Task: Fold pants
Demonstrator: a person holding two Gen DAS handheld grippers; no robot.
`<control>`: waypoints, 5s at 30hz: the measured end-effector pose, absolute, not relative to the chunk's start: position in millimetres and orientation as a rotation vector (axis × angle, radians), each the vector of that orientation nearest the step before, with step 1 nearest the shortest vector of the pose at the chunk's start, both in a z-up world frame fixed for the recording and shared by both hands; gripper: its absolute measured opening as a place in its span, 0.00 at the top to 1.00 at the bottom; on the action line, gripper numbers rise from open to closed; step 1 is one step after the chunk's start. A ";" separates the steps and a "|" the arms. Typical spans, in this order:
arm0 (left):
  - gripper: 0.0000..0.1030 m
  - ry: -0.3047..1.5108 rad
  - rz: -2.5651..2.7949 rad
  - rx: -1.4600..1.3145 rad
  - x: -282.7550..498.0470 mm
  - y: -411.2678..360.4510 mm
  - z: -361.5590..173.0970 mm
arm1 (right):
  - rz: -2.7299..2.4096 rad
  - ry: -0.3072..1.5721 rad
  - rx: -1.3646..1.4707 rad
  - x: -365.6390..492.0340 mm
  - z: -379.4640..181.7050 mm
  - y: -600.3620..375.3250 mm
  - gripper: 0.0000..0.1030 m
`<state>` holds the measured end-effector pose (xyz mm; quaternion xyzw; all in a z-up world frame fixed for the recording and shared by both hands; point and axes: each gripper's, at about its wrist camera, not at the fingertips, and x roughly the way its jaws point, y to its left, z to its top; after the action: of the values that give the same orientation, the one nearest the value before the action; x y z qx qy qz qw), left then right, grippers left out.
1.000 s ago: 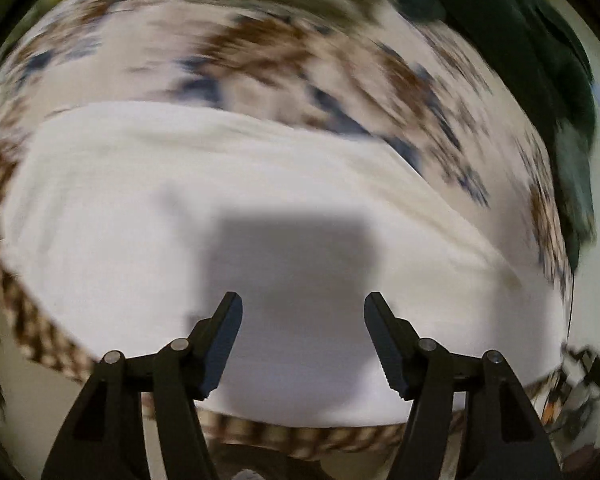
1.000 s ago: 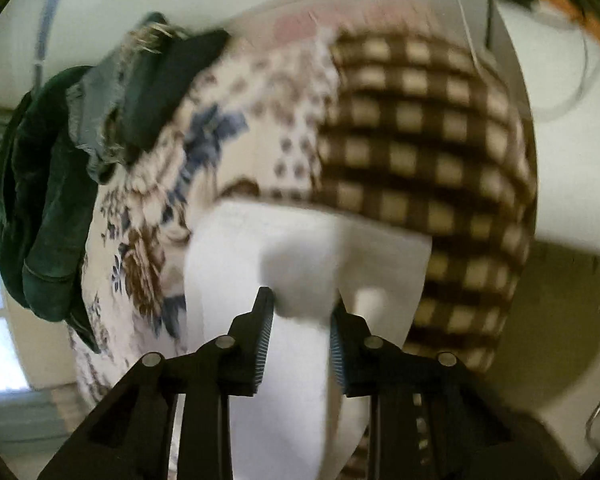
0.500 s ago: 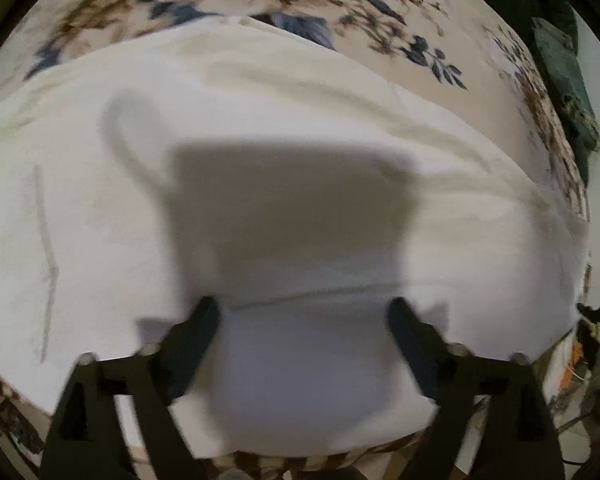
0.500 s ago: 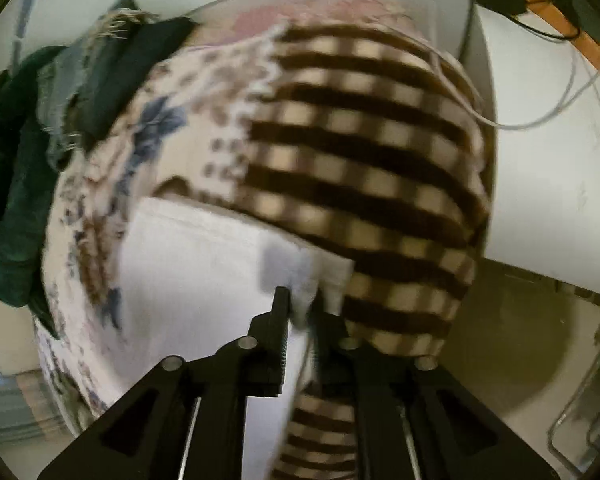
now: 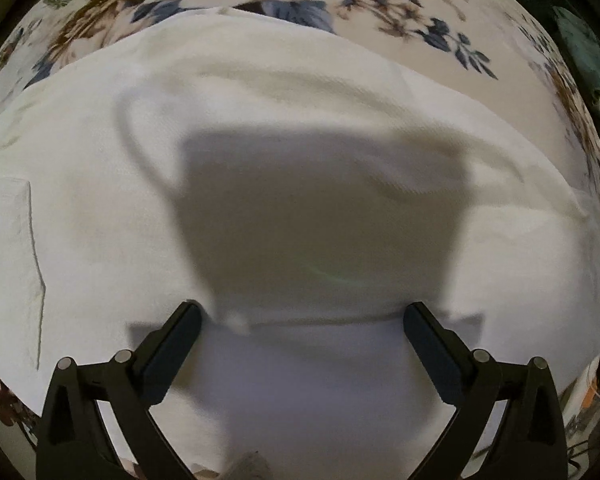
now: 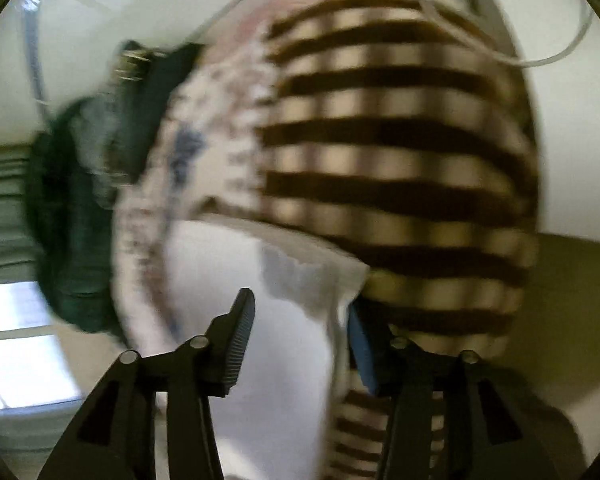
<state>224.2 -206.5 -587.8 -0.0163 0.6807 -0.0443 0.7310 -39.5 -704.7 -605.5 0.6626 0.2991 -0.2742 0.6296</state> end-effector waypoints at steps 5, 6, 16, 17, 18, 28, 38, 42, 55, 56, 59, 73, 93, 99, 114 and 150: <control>0.00 1.467 -0.080 -0.072 216.2 -208.8 -589.7 | -0.547 0.726 1.469 -26.1 -625.8 -709.2 0.55; 0.00 1.463 -0.077 -0.076 212.8 -199.4 -587.6 | -0.517 0.721 1.471 -22.8 -629.3 -710.6 0.55; 0.00 1.465 -0.084 -0.072 224.0 -195.6 -583.9 | -0.291 0.705 1.470 24.8 -659.0 -709.8 0.66; 0.00 1.465 -0.089 -0.070 226.2 -198.5 -584.8 | -0.347 0.731 1.446 26.5 -657.6 -710.1 0.91; 0.00 1.468 -0.097 -0.072 225.5 -195.3 -581.8 | -0.382 0.736 1.439 26.8 -654.1 -708.9 0.92; 0.00 1.380 -0.025 -0.169 232.8 -151.0 -501.2 | -0.296 0.738 1.151 64.0 -510.7 -636.2 0.93; 0.00 1.255 0.023 -0.161 204.8 -60.4 -447.5 | -0.039 0.906 0.921 129.5 -494.3 -411.9 0.93; 0.00 1.267 0.052 -0.169 200.9 -30.4 -454.7 | -0.012 1.035 0.826 146.2 -546.5 -336.8 0.93; 0.00 1.316 0.099 -0.302 179.8 48.5 -476.5 | 0.209 1.241 0.655 144.1 -575.8 -202.5 0.35; 0.00 1.315 0.088 -0.315 182.1 46.9 -477.1 | 0.181 1.221 0.683 139.3 -568.5 -217.3 0.34; 0.00 1.320 0.023 -0.347 197.6 24.3 -482.4 | 0.039 1.189 0.664 128.8 -551.3 -270.3 0.34; 0.22 1.447 -0.079 -0.169 260.5 -87.1 -556.9 | -0.326 1.354 0.548 127.6 -601.1 -409.9 0.34; 0.23 1.469 0.042 -0.215 204.5 -71.7 -550.3 | -0.085 1.441 0.383 60.1 -604.8 -380.9 0.94; 0.23 1.369 0.060 -0.349 179.8 -29.2 -508.9 | -0.070 1.446 0.440 85.9 -579.1 -357.3 0.57; 0.23 1.270 0.465 -0.688 106.1 162.5 -526.2 | 0.072 1.434 0.441 211.6 -620.8 -171.0 0.89; 0.48 0.982 0.272 -1.158 148.1 211.7 -583.3 | -0.120 1.477 0.536 141.5 -613.8 -242.9 0.88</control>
<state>148.1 211.7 -583.3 -0.5231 0.4438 0.1229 0.7171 141.5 -242.9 -613.8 0.2412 0.6645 -0.0542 0.7052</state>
